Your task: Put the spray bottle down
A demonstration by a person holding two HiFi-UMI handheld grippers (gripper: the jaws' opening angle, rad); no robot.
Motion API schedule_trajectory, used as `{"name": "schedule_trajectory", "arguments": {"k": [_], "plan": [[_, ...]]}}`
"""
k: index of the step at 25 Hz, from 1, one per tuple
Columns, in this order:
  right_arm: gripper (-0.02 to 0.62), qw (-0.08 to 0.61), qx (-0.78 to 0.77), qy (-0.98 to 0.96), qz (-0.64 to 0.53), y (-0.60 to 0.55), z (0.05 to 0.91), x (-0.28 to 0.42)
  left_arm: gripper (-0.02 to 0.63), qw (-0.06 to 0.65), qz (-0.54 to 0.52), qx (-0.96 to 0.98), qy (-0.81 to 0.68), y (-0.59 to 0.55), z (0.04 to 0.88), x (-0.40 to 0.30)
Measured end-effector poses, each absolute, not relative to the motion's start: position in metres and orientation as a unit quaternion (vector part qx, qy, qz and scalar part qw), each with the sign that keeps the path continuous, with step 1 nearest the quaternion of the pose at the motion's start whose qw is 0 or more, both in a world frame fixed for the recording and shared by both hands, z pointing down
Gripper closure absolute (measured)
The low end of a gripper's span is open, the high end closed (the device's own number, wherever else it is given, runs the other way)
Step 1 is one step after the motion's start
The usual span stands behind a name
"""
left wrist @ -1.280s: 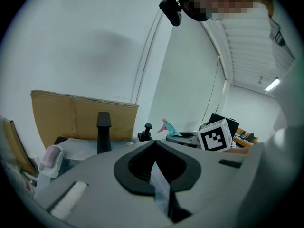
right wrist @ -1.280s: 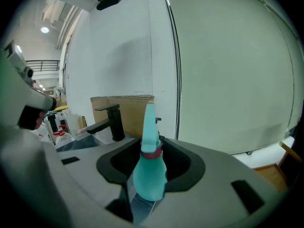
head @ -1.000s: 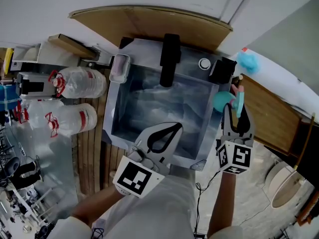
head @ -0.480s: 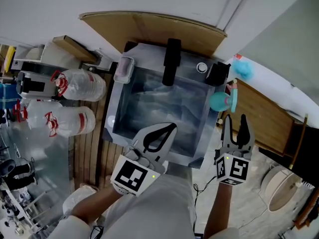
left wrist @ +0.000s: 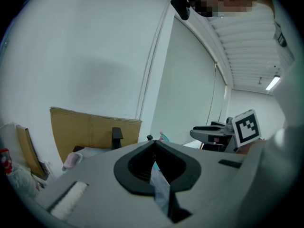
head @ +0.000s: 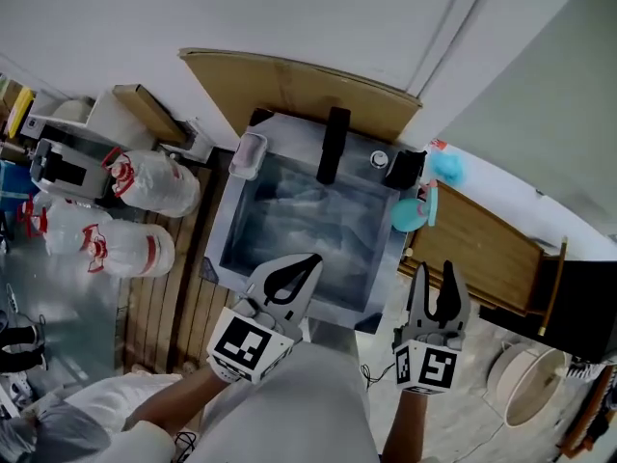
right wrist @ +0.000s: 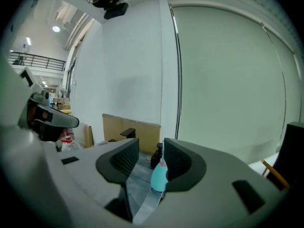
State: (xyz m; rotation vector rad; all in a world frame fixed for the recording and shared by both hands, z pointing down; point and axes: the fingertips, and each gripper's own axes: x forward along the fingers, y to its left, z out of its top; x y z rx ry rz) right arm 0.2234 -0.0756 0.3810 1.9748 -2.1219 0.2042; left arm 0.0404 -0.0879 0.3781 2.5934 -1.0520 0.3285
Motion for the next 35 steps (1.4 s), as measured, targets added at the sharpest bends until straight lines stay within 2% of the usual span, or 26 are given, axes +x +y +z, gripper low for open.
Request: {"name": "schedule_trajectory", "arguments": {"k": [2,14,19,35], "plan": [[0.489,0.119,0.667,-0.733,0.058,-0.067,0.37,0.212,0.601,0.161,0.11,0.908,-0.372,-0.083,0.374,0.035],[0.513,0.106,0.645,-0.756,0.038,-0.028,0.331,0.165,0.601,0.142,0.08,0.911,-0.378,-0.056,0.345,0.014],[0.567,0.094,0.64,-0.762,0.029,-0.02,0.325,0.156,0.601,0.135,0.072,0.91,-0.385,-0.053,0.34,0.007],[0.584,0.1,0.63,-0.769,0.037,-0.02,0.33,0.148,0.601,0.128,0.072,0.91,-0.387,-0.05,0.335,0.003]]}}
